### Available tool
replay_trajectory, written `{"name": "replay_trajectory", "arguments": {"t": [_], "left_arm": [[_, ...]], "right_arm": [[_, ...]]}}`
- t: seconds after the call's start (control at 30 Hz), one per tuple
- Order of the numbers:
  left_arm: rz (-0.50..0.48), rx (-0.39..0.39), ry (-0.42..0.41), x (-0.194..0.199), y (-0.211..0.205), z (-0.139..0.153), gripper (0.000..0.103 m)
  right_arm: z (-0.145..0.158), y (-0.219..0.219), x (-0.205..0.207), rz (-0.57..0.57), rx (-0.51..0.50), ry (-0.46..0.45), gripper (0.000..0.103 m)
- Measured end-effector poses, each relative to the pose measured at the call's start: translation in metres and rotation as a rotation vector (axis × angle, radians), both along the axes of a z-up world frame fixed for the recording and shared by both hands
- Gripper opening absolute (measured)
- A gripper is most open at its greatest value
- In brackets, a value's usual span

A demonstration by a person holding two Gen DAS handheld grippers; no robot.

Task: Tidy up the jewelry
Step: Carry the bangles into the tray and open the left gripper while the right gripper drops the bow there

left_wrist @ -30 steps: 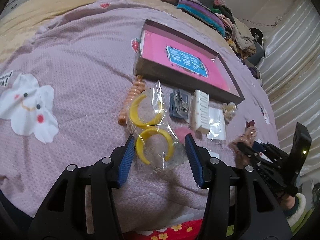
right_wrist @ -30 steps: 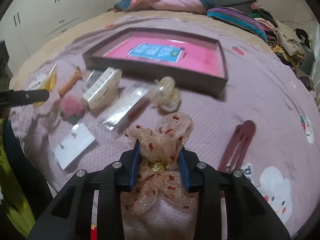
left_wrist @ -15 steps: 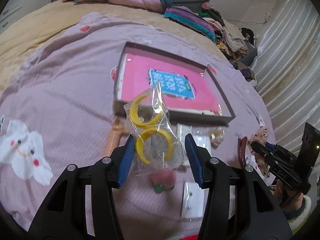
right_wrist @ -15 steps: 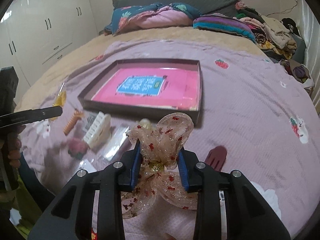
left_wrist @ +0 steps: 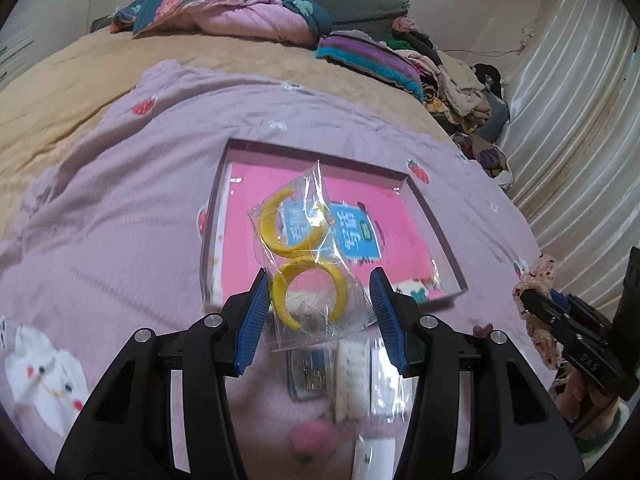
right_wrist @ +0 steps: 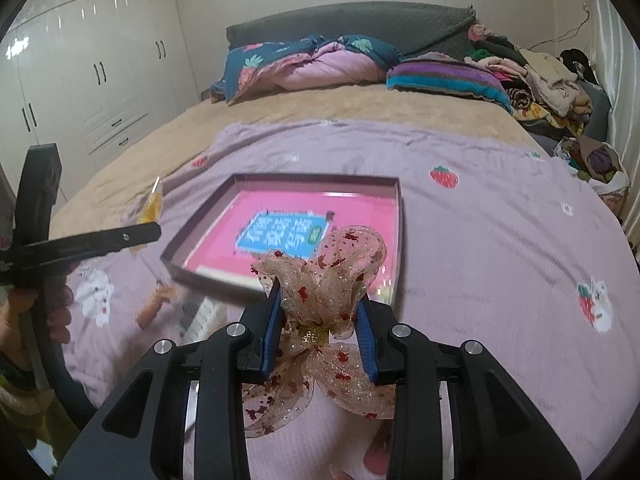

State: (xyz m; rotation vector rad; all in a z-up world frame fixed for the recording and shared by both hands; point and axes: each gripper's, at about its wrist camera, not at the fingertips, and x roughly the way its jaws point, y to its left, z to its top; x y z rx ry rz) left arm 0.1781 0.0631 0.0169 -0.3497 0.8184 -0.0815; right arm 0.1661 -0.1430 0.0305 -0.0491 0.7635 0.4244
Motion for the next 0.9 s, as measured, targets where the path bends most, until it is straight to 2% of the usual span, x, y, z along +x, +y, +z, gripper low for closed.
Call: {"name": "replay_trajectory", "arguments": {"t": [0.23, 0.47, 0.7, 0.83, 0.9], "left_arm": [[-0.003, -0.013, 0.035, 0.031, -0.002, -0.013, 0.042], [-0.003, -0.012, 0.086, 0.051, -0.002, -0.036, 0.042], [0.001, 0.003, 0.124, 0.06, 0.002, -0.053, 0.042], [-0.007, 0.014, 0.135, 0.059, 0.004, -0.058, 0.043], [-0.009, 0.025, 0.131, 0.058, 0.004, -0.057, 0.047]], "right_arm": [[0.012, 0.006, 0.029, -0.015, 0.012, -0.036, 0.031], [0.005, 0.008, 0.06, -0.039, 0.002, -0.002, 0.031], [-0.016, 0.016, 0.089, -0.05, -0.004, 0.059, 0.031], [-0.038, 0.022, 0.102, -0.058, -0.008, 0.109, 0.031], [-0.045, 0.024, 0.104, -0.06, -0.007, 0.127, 0.031]]}}
